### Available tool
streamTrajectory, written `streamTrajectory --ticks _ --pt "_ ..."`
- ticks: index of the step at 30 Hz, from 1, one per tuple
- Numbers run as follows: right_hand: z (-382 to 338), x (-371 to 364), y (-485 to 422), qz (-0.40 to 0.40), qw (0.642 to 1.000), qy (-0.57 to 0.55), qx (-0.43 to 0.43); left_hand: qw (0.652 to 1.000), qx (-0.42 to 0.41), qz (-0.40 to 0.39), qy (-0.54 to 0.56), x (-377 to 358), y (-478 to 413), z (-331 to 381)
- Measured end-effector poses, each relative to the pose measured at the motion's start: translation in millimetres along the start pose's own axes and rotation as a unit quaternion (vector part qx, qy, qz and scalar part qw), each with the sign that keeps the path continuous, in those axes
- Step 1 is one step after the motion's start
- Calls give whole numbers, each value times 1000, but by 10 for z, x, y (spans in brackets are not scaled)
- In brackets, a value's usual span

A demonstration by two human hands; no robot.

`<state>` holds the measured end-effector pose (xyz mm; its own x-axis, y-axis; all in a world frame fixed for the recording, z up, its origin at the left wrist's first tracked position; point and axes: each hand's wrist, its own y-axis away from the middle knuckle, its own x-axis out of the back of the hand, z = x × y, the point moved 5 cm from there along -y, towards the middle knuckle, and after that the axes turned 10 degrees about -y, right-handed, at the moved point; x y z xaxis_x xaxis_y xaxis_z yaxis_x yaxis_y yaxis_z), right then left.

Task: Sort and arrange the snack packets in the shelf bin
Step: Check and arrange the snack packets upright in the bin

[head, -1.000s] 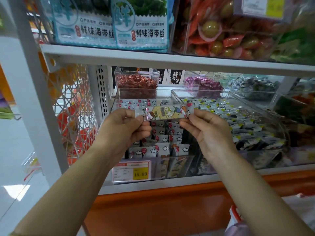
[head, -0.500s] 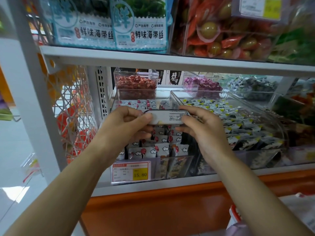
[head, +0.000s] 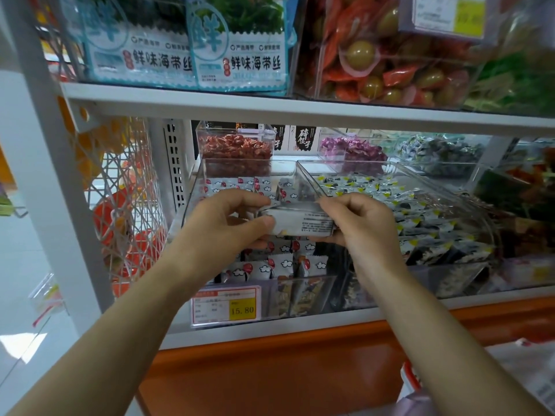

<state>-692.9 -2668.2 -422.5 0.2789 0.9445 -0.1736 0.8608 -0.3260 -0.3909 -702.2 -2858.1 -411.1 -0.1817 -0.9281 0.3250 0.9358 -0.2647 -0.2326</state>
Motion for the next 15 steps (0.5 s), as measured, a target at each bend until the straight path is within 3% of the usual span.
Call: streamTrajectory --ticks 5,15 --pt "-51 -68 35 -16 996 69 54 997 0 35 -63 7 -15 4" --pt "-51 -135 79 -40 995 67 64 996 42 62 -46 102 -33 -57"
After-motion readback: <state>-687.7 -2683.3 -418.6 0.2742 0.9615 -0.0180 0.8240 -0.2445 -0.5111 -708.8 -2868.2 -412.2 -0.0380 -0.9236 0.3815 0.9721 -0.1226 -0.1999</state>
